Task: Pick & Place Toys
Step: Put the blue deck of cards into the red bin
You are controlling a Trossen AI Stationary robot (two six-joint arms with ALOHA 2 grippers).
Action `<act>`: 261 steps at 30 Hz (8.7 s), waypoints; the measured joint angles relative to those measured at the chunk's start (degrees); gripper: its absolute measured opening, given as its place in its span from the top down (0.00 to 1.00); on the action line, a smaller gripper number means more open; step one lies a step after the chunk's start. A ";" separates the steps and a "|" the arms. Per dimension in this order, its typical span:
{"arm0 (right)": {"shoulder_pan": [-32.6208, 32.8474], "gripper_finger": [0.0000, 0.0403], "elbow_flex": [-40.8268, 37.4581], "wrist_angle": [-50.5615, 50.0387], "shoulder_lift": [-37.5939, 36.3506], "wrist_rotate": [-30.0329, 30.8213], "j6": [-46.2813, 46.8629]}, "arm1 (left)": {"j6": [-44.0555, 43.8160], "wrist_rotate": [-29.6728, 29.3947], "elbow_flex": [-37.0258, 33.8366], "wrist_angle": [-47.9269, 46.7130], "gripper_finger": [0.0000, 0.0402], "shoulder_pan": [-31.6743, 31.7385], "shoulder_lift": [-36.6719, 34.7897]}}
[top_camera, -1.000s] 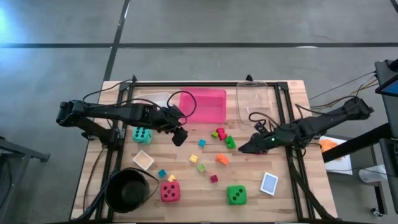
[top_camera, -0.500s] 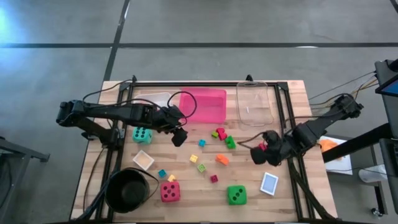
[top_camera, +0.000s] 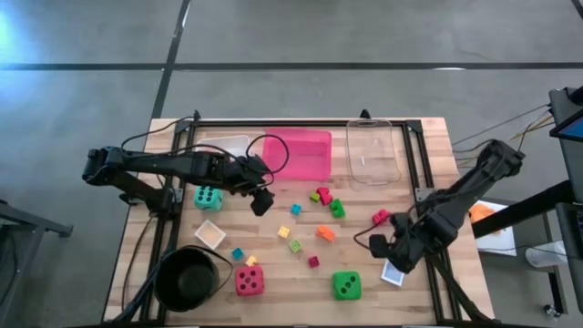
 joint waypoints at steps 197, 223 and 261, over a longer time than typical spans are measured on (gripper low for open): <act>-64.88 0.27 21.75 21.80 13.97 3.20 -102.76 | -1.31 2.31 0.04 0.42 0.31 -1.66 -13.77; -68.96 0.27 47.68 9.65 47.83 -2.76 -117.96 | -5.95 1.52 0.04 0.36 0.31 -1.66 -13.77; -63.38 0.27 46.02 6.13 54.16 0.31 -131.96 | -7.37 -0.46 -0.02 0.22 0.31 -1.66 -13.77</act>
